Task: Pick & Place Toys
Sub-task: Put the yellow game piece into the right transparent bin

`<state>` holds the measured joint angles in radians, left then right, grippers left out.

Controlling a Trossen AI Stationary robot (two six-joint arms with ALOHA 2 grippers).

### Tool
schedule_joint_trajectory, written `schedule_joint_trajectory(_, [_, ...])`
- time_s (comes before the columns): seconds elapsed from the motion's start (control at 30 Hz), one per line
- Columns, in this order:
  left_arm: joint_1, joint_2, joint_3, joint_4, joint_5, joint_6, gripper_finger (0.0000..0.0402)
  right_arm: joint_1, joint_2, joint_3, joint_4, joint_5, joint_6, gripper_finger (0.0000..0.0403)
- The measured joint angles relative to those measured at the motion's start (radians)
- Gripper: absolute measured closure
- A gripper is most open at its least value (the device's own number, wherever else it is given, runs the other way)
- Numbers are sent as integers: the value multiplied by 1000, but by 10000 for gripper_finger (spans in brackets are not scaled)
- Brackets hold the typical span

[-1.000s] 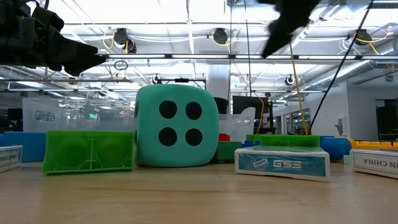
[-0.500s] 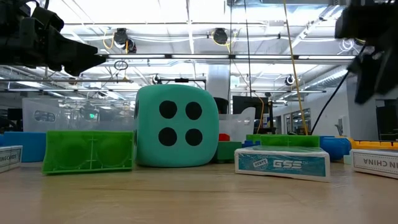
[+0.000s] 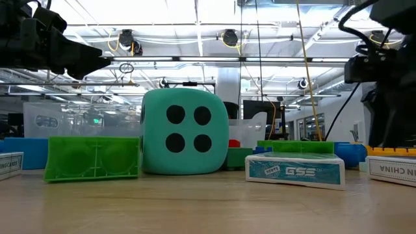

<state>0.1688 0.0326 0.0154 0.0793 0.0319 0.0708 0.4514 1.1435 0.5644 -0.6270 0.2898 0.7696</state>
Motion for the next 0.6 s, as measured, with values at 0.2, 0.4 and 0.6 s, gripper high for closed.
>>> schedule_joint_trajectory(0.2, [0,0,0,0,0,0,128,-78,-6,2,-108,113,-82,172])
schedule_joint_trajectory(0.4, [0,0,0,0,0,0,128,-163,-4,1,-170,204,-105,172])
schedule_joint_trajectory(0.6, [0,0,0,0,0,0,128,-218,-4,47,-195,102,39,172])
